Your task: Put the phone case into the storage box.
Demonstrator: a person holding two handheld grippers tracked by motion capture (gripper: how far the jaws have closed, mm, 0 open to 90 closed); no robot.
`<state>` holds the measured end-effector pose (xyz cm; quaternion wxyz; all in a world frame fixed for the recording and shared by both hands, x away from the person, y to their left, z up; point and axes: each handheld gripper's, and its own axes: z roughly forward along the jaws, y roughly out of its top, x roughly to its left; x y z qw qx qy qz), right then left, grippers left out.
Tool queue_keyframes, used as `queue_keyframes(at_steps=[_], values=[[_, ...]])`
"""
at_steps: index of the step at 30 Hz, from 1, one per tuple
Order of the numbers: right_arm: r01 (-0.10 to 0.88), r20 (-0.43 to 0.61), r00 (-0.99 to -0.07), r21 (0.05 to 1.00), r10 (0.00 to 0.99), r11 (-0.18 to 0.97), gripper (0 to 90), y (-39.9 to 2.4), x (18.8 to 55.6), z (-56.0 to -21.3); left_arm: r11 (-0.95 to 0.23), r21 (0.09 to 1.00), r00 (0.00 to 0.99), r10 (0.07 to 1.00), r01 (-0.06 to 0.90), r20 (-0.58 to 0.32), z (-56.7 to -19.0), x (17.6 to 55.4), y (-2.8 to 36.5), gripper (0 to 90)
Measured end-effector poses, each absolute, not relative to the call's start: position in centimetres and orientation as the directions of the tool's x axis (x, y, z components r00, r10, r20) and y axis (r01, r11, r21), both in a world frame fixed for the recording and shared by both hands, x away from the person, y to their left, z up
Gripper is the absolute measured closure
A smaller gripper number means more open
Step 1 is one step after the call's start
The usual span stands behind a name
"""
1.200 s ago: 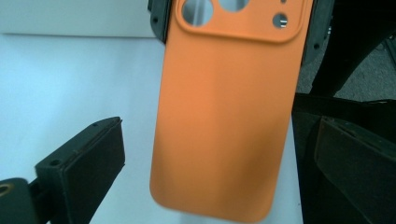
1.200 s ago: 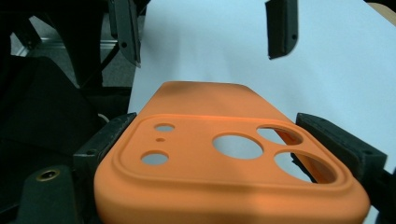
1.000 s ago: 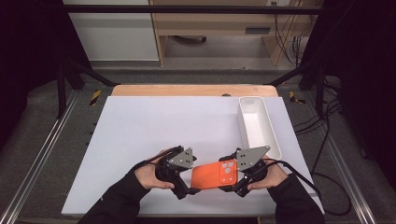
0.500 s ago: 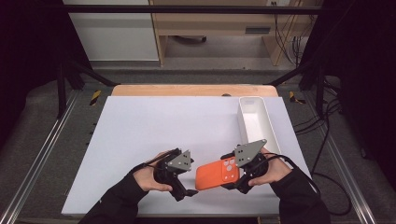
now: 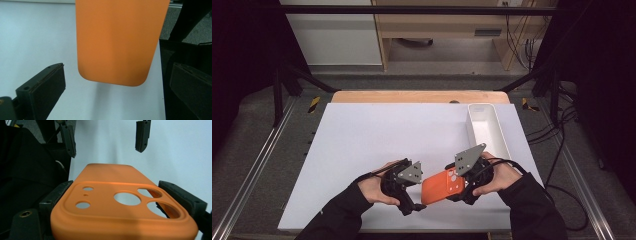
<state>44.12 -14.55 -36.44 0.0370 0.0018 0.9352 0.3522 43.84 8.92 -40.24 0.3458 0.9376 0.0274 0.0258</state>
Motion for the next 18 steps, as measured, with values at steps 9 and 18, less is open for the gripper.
queue_keyframes(at_steps=[9, 18], values=[[-0.039, -0.075, -0.997, 0.613, 0.008, 0.789, 16.2, -13.5, 44.0, -35.7, -0.784, 0.620, 0.998, 0.053, 0.018, 0.039, -40.0, 43.9, 8.2, 0.0], [-0.054, -0.078, -0.997, 0.583, -0.010, 0.810, 16.3, -12.4, 44.0, -35.1, -0.815, 0.579, 0.998, 0.047, 0.015, 0.041, -40.2, 44.0, 7.4, 0.0]])
